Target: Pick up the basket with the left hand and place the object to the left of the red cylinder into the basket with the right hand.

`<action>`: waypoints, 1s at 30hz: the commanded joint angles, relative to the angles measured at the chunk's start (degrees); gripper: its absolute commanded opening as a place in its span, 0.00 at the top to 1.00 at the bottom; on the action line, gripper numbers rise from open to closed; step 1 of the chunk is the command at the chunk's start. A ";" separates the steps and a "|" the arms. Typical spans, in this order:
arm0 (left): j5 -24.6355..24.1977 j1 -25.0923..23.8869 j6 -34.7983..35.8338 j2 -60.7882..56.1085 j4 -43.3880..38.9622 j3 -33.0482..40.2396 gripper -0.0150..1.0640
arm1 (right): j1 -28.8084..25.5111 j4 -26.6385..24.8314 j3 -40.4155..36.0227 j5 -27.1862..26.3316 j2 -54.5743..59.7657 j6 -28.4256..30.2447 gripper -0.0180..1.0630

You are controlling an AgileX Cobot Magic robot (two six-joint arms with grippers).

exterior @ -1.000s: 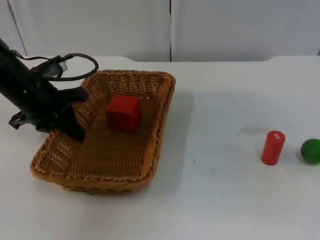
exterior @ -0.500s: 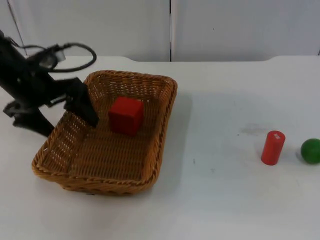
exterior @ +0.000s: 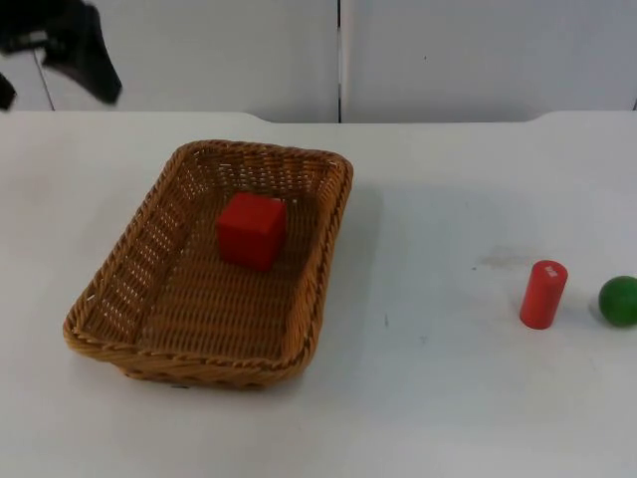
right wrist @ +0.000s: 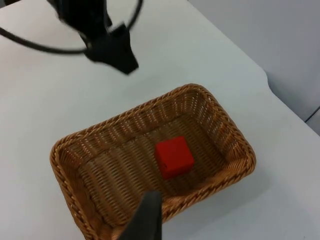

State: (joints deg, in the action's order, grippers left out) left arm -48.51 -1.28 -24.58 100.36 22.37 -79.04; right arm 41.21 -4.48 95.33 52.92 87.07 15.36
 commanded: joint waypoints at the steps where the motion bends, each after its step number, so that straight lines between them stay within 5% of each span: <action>1: 0.38 -0.08 0.84 -4.81 -0.40 -0.25 0.01 | 0.09 0.06 -0.21 -0.04 -0.71 0.23 0.18; 10: -0.22 0.07 0.98 -16.24 1.31 -0.25 0.01 | 0.09 -0.29 -2.37 -0.85 -1.59 -0.81 0.18; 23: -4.51 0.13 1.08 -20.94 4.51 0.05 0.01 | 0.09 -0.14 -22.59 -15.57 -15.16 -3.23 0.18; 30: -2.43 0.13 -0.06 -25.48 5.45 5.14 0.01 | 0.09 -0.14 -27.50 -15.95 -19.50 -4.39 0.18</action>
State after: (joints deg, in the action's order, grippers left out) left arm -51.45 -1.28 -24.40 75.55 26.65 -74.54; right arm 41.21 -4.48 68.34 37.96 68.17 11.35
